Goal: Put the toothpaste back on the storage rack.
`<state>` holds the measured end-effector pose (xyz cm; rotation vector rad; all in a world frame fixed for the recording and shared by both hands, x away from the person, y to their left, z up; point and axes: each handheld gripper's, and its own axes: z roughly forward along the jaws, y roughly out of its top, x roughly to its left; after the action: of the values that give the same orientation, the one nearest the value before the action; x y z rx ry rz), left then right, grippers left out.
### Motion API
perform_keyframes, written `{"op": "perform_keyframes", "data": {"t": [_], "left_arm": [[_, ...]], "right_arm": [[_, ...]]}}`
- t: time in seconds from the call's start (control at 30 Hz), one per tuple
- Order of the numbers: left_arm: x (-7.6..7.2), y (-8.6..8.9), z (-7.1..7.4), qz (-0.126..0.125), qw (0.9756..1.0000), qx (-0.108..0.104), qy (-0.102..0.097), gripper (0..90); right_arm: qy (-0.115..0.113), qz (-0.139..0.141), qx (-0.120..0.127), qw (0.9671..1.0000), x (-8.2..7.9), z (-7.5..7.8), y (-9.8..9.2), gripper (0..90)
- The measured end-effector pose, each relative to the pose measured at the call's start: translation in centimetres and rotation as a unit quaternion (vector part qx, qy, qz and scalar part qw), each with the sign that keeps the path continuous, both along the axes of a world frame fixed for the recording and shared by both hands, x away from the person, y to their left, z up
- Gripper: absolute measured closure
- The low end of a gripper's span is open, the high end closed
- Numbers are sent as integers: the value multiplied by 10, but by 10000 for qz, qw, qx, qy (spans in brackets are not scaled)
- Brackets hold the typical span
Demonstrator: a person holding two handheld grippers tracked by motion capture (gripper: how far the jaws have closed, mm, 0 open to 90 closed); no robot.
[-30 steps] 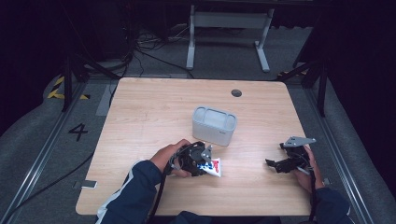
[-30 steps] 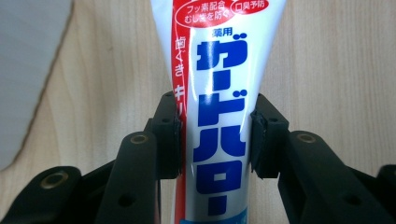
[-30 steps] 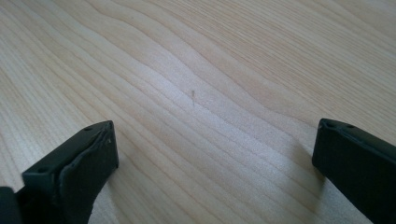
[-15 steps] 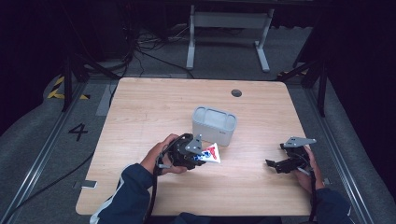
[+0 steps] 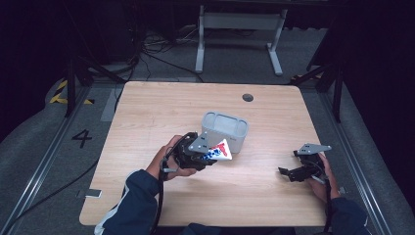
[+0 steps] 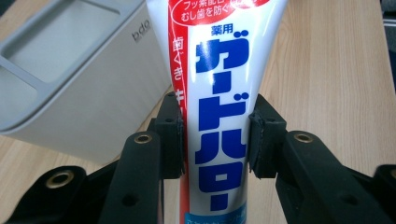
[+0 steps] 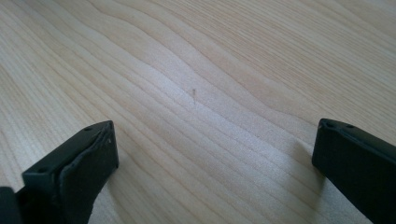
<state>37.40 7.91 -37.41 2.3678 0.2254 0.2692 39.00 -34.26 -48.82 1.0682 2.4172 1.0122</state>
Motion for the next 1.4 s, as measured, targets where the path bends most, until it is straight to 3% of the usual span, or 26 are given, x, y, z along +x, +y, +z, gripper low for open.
{"op": "perform_keyframes", "data": {"t": [0.3, 0.43, 0.5, 0.77, 0.97, 1.2, 1.4], "left_arm": [[2, 0, 10, 38, 9996, -250, -117, 642], [3, 1, 16, 124, 9987, -482, -138, 645], [4, 1, 19, 143, 9985, -476, -211, 645], [5, 3, 29, 242, 9960, -818, -265, 647], [7, 0, 35, 316, 9948, -897, -368, 649], [12, -1, 42, 538, 9909, -1147, -458, 652], [20, -2, 49, 766, 9839, -1516, -547, 652]], "right_arm": [[-2, 2, -1, 10000, 0, 0, 0, 4], [-2, -2, -1, 10000, 0, 0, 0, 4], [-3, -3, -2, 10000, 0, 0, 0, 4], [-5, -1, -2, 10000, 0, 0, 0, 5], [-7, 0, -4, 10000, 0, 0, 0, 4], [-10, 1, -5, 10000, 0, 0, 0, 5], [-10, 0, -6, 10000, 0, 0, 0, 4]]}}
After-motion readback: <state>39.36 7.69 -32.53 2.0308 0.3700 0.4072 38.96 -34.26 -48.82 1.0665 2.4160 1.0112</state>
